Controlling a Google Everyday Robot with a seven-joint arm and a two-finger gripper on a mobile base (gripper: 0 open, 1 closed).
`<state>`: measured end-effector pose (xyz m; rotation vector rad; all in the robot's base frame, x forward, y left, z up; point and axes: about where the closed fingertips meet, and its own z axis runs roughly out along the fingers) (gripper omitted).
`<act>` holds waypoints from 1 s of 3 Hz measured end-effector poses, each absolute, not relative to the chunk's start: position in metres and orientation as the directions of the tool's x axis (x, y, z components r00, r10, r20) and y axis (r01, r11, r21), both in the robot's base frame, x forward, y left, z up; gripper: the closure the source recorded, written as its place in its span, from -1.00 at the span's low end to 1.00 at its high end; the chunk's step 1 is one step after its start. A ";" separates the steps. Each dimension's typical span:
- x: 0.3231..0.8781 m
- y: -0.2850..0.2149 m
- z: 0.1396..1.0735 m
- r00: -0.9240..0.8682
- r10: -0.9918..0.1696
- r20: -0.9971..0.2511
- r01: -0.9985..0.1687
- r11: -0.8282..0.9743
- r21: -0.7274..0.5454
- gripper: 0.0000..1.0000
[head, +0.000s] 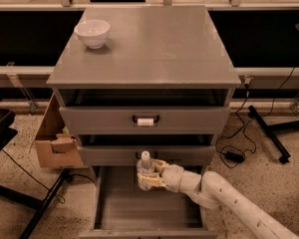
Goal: Place blue plastic bottle into bottom drawer
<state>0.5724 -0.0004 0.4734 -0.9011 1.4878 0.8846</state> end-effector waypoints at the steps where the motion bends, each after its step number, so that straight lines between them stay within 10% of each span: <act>1: 0.579 0.008 0.429 -0.024 -0.072 -0.997 -0.933 0.359 -0.004 1.00; 3: 0.589 0.028 0.365 0.026 -0.048 -0.998 -0.951 0.306 -0.040 1.00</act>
Offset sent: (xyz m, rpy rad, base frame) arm 0.0236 0.0267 -0.1242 -0.0171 -0.1393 0.1905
